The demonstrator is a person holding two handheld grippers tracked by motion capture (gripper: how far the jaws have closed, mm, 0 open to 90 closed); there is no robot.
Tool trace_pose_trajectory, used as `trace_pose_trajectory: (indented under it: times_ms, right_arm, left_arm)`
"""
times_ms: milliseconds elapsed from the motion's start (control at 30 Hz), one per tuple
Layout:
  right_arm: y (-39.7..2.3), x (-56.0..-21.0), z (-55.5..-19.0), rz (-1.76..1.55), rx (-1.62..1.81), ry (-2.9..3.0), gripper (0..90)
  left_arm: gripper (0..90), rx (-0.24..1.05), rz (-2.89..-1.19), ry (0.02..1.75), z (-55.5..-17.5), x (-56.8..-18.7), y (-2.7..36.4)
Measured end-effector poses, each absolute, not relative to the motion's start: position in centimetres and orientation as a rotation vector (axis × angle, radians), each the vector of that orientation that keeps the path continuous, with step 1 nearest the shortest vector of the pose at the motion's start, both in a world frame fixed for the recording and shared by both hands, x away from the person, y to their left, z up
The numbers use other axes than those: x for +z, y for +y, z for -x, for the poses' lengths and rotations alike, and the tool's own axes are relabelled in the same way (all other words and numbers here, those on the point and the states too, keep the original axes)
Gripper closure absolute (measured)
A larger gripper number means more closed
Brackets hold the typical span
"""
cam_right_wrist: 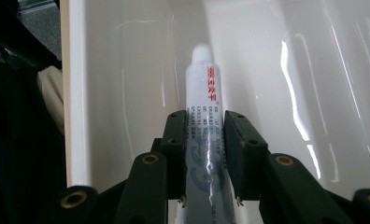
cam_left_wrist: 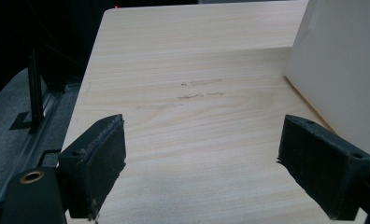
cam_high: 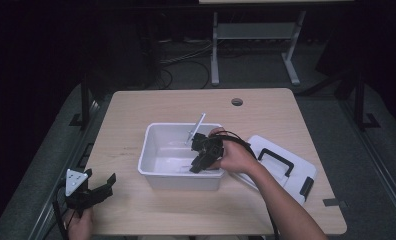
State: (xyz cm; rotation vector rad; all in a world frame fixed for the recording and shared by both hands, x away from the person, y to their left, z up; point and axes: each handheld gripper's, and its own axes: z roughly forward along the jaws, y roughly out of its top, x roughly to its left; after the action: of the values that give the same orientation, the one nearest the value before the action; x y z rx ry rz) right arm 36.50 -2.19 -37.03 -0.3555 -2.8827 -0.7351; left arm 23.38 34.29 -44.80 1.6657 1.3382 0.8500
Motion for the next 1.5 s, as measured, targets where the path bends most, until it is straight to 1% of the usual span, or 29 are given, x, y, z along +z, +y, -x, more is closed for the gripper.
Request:
trace_pose_trajectory:
  times_ms: [167,300,767,1267,1500]
  right_arm:
    - [-2.3,-36.9,-36.6,0.371,-0.750,-2.872,64.5]
    - [-2.5,-36.5,-36.6,0.375,-0.764,-2.874,62.5]
    - [-4.2,-33.6,-36.3,0.402,-0.815,-2.887,54.5]
    - [-8.0,-31.4,-36.2,0.498,-0.867,-2.907,47.1]
    - [-9.8,-31.0,-36.0,0.546,-0.883,-2.915,43.9]
  left_arm:
    - [14.0,0.850,-1.666,1.338,-23.4,-44.8,34.3]
    - [14.0,0.850,-1.665,1.337,-23.4,-44.8,34.3]
    - [14.0,0.852,-1.669,1.337,-23.4,-44.8,34.2]
    - [14.0,0.852,-1.675,1.336,-23.4,-44.8,34.1]
    - [14.0,0.852,-1.675,1.335,-23.4,-44.8,34.1]
